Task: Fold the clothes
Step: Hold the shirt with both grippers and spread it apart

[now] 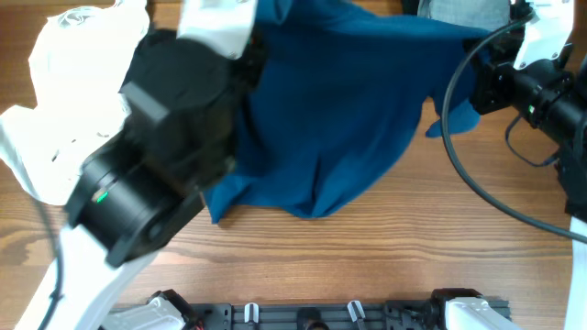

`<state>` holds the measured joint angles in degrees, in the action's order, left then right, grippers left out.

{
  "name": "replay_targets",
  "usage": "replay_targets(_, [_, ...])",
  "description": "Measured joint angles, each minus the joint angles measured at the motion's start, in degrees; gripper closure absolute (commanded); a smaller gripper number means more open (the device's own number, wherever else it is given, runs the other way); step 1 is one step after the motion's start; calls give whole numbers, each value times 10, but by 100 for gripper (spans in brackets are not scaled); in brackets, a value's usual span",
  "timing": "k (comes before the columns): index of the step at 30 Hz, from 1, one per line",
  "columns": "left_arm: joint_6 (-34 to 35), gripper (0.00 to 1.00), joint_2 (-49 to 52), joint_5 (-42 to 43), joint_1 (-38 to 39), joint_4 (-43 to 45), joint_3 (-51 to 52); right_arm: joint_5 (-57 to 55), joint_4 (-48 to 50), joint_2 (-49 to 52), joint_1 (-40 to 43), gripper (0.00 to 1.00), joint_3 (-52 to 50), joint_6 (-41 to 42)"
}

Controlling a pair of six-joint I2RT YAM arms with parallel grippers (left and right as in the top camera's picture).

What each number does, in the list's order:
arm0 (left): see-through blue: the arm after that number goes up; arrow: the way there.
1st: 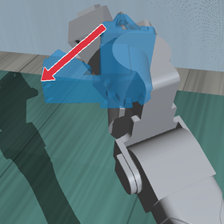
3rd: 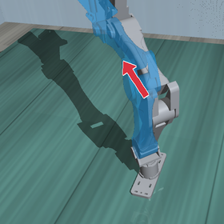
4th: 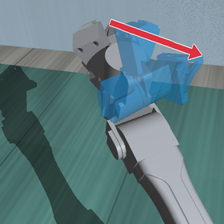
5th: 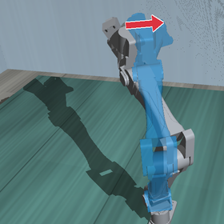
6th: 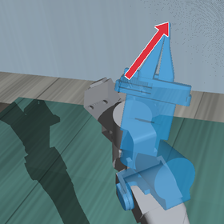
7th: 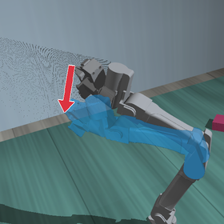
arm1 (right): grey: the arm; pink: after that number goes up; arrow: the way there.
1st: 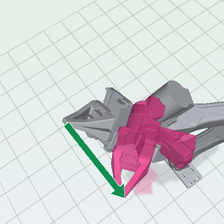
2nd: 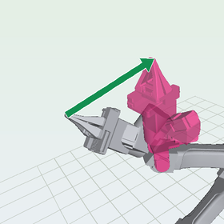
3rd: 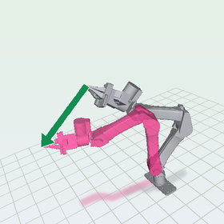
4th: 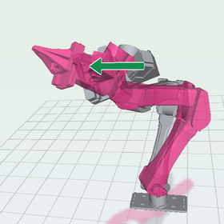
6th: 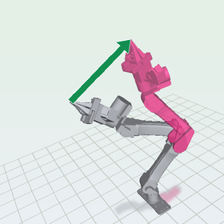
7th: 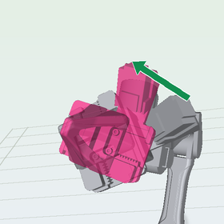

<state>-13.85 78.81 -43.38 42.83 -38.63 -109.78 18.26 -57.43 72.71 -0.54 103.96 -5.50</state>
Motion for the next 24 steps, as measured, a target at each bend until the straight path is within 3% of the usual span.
replay_targets(8, [6, 96, 26, -3, -32, 82, 0, -3, 29, 12, 0, 96, 0, -7])
replay_targets(24, [2, 96, -192, 34, 54, 52, -1, 4, -54, -195, -3, 96, 87, -8])
